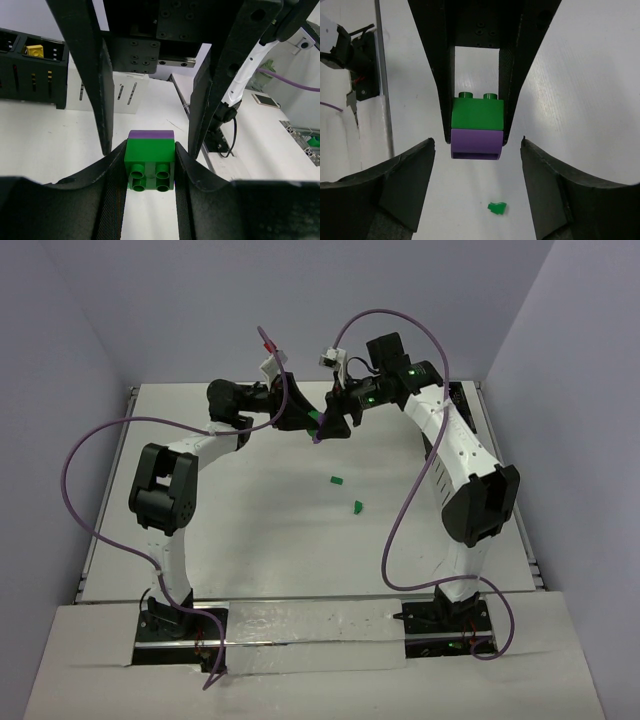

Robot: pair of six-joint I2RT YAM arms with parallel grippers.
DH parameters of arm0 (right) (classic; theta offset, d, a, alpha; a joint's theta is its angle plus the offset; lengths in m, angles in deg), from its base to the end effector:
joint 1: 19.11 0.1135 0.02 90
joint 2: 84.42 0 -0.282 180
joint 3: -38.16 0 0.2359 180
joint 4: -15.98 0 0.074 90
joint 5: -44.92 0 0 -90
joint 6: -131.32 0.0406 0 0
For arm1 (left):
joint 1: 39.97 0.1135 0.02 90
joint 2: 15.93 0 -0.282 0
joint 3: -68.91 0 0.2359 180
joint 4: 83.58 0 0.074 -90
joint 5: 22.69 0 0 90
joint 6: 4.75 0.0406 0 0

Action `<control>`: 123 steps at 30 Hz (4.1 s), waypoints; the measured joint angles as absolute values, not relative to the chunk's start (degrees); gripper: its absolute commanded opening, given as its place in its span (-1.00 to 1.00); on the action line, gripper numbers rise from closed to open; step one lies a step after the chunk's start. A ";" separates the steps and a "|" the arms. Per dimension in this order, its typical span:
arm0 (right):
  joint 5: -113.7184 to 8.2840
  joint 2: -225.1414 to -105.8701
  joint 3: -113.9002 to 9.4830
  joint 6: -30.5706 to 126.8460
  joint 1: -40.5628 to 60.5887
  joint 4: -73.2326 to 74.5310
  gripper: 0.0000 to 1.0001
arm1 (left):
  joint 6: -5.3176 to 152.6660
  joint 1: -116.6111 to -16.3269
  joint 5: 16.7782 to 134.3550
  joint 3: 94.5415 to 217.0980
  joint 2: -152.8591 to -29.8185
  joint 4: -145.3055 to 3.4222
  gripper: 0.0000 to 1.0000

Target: Sort the legos into containers by color

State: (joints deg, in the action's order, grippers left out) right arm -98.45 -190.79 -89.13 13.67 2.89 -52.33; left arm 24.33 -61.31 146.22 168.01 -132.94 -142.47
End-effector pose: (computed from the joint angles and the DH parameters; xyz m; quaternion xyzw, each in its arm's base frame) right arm 0.3460 0.1749 0.3960 -0.4976 0.6870 0.4019 0.3449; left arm 0.3900 -0.1952 0.3458 0.4356 0.4972 -0.6607 0.3558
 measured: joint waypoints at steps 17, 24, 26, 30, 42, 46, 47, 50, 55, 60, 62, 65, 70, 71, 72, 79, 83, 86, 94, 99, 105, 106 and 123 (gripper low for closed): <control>-98.22 -190.86 -88.88 14.34 3.52 -51.46 -1.00 | 24.16 -60.67 146.50 167.32 -132.47 -142.88 0.23; -95.39 -190.75 -86.59 11.79 3.86 -50.75 -1.00 | 23.50 -59.25 149.31 165.96 -131.03 -142.85 0.26; -94.64 -190.75 -86.14 11.27 3.74 -50.87 -0.99 | 23.62 -58.68 149.51 165.34 -130.13 -142.77 0.26; -92.51 -190.54 -83.98 10.52 3.74 -50.41 -0.65 | 24.96 -57.40 149.99 162.85 -128.12 -142.27 0.26; -82.78 -187.46 -67.70 10.90 3.72 -47.08 0.70 | 97.50 -48.00 132.86 178.70 -124.58 -52.73 0.35; -80.51 -184.32 -64.16 10.61 3.47 -46.24 0.73 | 122.61 -46.11 124.47 173.03 -120.84 -27.84 0.52; -80.09 -183.52 -63.49 10.52 3.43 -46.09 0.74 | 127.72 -45.01 122.44 170.23 -119.65 -22.92 0.55; -78.96 -181.60 -62.17 10.36 3.13 -45.86 0.74 | 142.62 -41.25 116.64 162.72 -116.22 -10.73 0.64; -77.56 -181.15 -61.23 10.38 1.78 -45.43 0.74 | 163.70 -35.57 109.74 154.30 -110.28 1.55 0.76; -76.58 -181.18 -60.98 10.36 0.96 -45.47 0.75 | 181.22 -34.15 106.29 151.06 -106.53 5.77 0.91; -76.01 -181.20 -60.99 10.34 0.86 -45.50 0.75 | 186.79 -34.25 105.31 149.72 -106.57 5.89 0.96; -75.50 -181.38 -61.00 10.32 0.74 -45.76 0.76 | 191.73 -34.24 104.09 147.53 -106.71 5.71 0.98; -74.59 -181.42 -61.02 10.34 0.66 -46.15 0.76 | 195.48 -34.52 101.82 146.13 -108.28 4.62 0.98; -74.47 -181.42 -61.00 10.34 0.64 -46.17 0.76 | 195.80 -34.71 101.35 146.13 -108.96 4.04 0.98; -74.40 -181.42 -61.00 10.34 0.61 -46.21 0.76 | 196.07 -35.01 100.89 146.13 -109.60 3.39 0.98; -73.27 -181.42 -61.00 10.30 0.61 -46.36 0.77 | 197.16 -39.20 98.01 144.37 -111.54 -1.04 0.95; -72.84 -181.42 -61.00 10.27 0.61 -46.39 0.77 | 197.39 -41.77 97.48 142.96 -112.03 -3.89 0.85; -72.53 -181.42 -61.00 10.12 0.61 -46.42 0.77 | 197.50 -42.41 97.22 141.80 -112.25 -5.69 0.67; -72.44 -181.75 -61.62 9.89 0.32 -47.07 0.77 | 198.12 -42.43 95.46 139.59 -112.90 -9.03 -0.02; -73.09 -182.33 -62.51 9.92 0.22 -47.71 0.78 | 198.25 -42.43 95.54 139.66 -113.36 -9.55 -0.40; -79.29 -183.00 -66.02 12.84 0.18 -48.23 0.79 | 198.25 -43.59 98.51 140.40 -113.61 -11.48 -0.59; -81.10 -183.24 -66.64 14.05 0.17 -48.16 0.80 | 198.26 -44.34 99.39 140.93 -113.62 -12.02 -0.61; -97.89 -189.39 -71.16 32.64 0.52 -43.25 1.00 | 183.43 -64.81 110.03 150.89 -110.72 -41.55 -0.93</control>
